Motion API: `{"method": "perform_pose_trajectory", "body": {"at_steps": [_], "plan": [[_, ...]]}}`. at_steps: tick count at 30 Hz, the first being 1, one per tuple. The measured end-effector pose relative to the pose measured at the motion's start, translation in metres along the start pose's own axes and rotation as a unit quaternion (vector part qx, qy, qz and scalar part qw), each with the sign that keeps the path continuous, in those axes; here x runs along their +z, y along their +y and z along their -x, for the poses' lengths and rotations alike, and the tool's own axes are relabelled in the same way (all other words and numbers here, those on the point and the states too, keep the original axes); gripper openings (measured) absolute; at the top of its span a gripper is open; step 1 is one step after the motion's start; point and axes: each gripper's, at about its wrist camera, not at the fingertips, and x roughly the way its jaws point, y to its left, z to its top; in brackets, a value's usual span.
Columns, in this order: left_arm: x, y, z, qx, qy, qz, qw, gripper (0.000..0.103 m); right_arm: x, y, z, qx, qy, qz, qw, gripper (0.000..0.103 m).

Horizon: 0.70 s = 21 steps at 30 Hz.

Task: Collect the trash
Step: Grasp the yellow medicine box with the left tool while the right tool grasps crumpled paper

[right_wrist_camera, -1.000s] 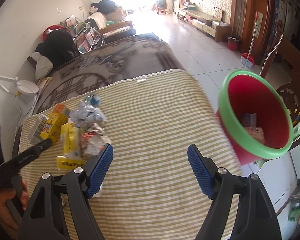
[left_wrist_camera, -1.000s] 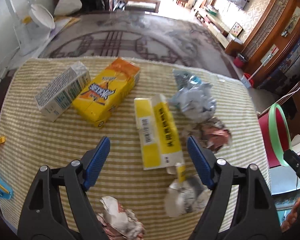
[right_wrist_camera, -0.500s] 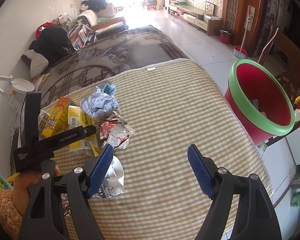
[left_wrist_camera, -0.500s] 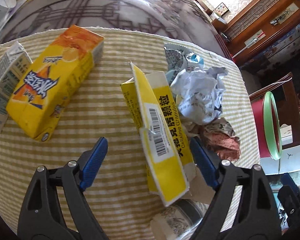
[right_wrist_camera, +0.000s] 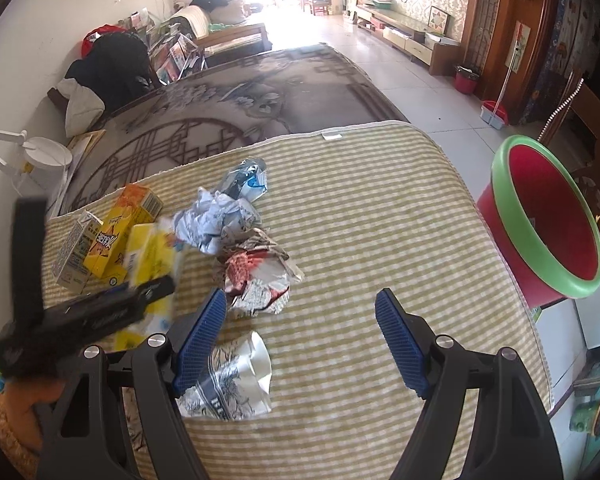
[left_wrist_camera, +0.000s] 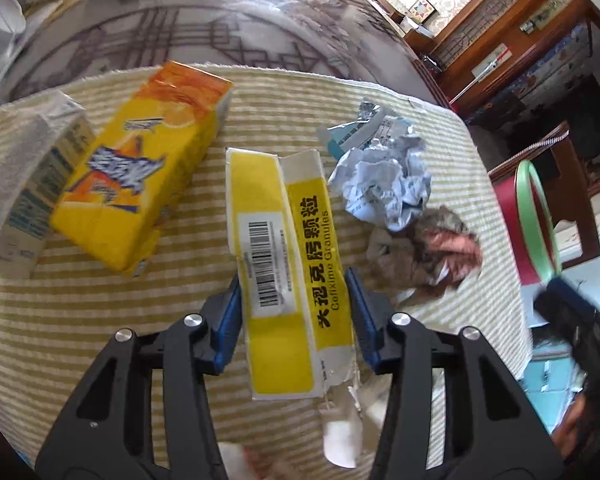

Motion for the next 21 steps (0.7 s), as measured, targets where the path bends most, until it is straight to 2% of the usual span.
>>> {"method": "perform_pose_trajectory", "body": {"at_steps": [3,6,9,11,17,21], "plan": [[-0.011,0.006,0.007,0.014,0.002,-0.011,0.9998,0.046,0.009,0.004,-0.018,0.012,0.012,0.002,1.000,0.074],[-0.017,0.013,0.007,0.032,0.004,-0.012,0.9994,0.052,0.017,0.012,-0.038,0.017,0.021,0.011,1.000,0.075],[-0.017,0.017,0.005,0.027,0.015,0.002,0.9995,0.055,0.021,0.019,-0.056,0.027,0.034,0.018,0.999,0.077],[-0.015,0.017,0.008,0.029,0.005,0.008,0.9995,0.066,0.022,0.023,-0.062,0.036,0.037,0.020,0.998,0.079],[-0.014,0.018,0.005,0.030,0.007,0.023,0.9992,0.073,0.021,0.034,-0.069,0.075,0.060,0.029,0.995,0.079],[-0.018,0.020,0.003,0.040,0.010,0.020,0.9990,0.073,0.015,0.043,-0.070,0.071,0.065,0.040,0.995,0.081]]}}
